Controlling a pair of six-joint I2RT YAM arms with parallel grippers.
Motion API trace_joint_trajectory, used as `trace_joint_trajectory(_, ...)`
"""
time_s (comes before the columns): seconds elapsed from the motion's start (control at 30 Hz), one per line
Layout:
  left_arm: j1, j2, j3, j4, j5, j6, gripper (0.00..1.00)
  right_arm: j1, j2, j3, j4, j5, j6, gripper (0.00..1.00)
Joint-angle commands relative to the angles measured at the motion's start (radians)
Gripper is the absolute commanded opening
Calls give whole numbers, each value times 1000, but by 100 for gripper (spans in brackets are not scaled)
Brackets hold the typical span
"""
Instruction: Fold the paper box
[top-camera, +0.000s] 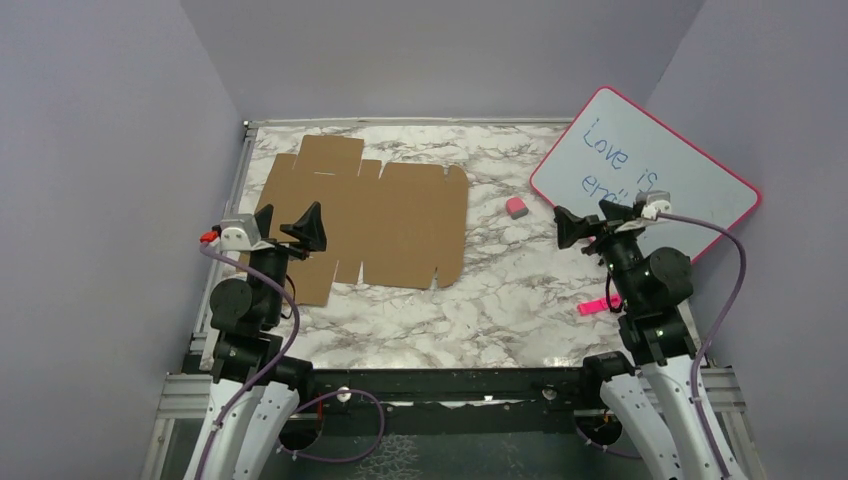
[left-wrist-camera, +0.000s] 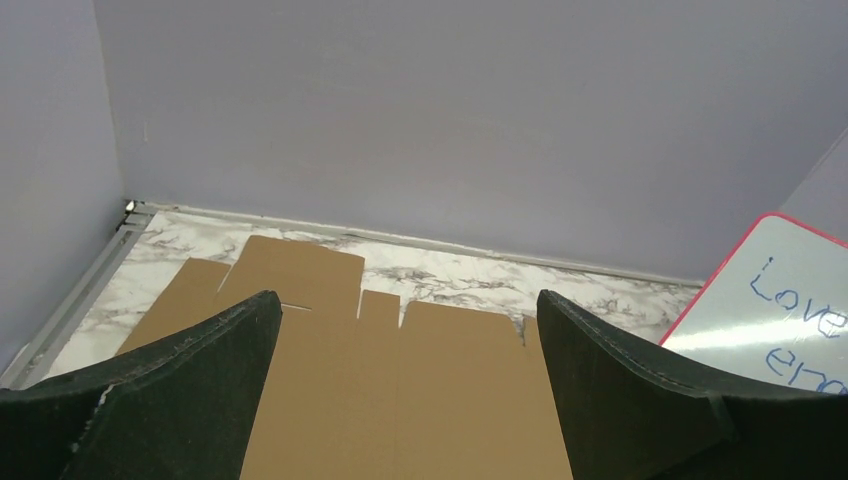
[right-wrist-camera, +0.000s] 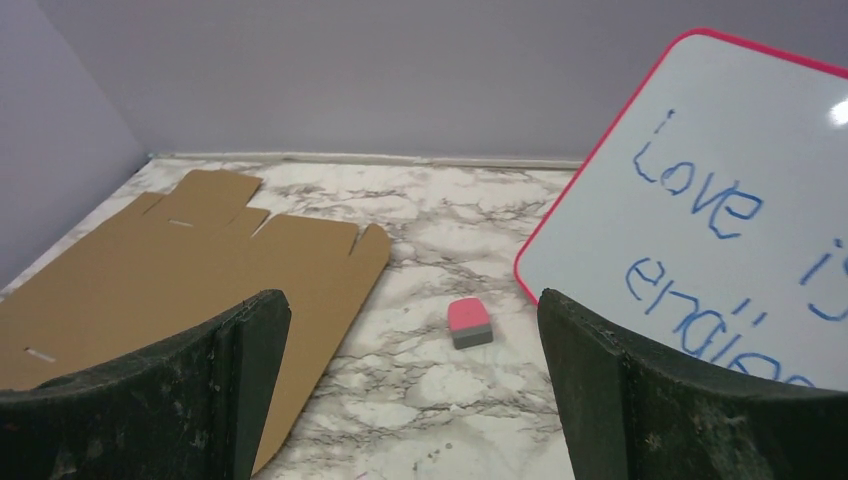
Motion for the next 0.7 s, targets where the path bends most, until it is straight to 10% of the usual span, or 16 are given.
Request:
trace_joint_trajectory(0.0,4,-72,8,-90,-18,-42,99,-4,107,67,-24,-163,64,100)
trace_joint_trajectory(0.67,-2,-241,-15,-336,-34,-118,99,-2,865,166,261,-457,279,96)
